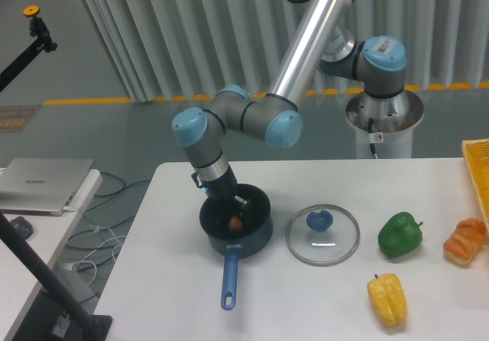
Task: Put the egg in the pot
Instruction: 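Open the gripper to release the egg inside the saucepan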
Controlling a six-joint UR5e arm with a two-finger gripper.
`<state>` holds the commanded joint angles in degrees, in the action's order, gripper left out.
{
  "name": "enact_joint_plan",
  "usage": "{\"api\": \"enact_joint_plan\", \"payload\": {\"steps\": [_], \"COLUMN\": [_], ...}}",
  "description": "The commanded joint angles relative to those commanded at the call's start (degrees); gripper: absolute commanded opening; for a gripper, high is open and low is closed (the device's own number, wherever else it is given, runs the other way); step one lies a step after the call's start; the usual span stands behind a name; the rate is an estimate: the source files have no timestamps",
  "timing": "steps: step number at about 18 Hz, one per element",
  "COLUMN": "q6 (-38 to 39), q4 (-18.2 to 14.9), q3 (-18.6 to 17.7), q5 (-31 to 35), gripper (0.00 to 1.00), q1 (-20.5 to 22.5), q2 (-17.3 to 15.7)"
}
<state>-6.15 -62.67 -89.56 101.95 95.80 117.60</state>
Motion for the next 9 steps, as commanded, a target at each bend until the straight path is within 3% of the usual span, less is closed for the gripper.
{"api": "enact_joint_plan", "payload": {"steps": [9], "q6": [0.09], "q4": [0.7], "q3": [0.0], "q5": [0.09], "gripper": [0.42], "q1": [0.0], "q2": [0.79]}}
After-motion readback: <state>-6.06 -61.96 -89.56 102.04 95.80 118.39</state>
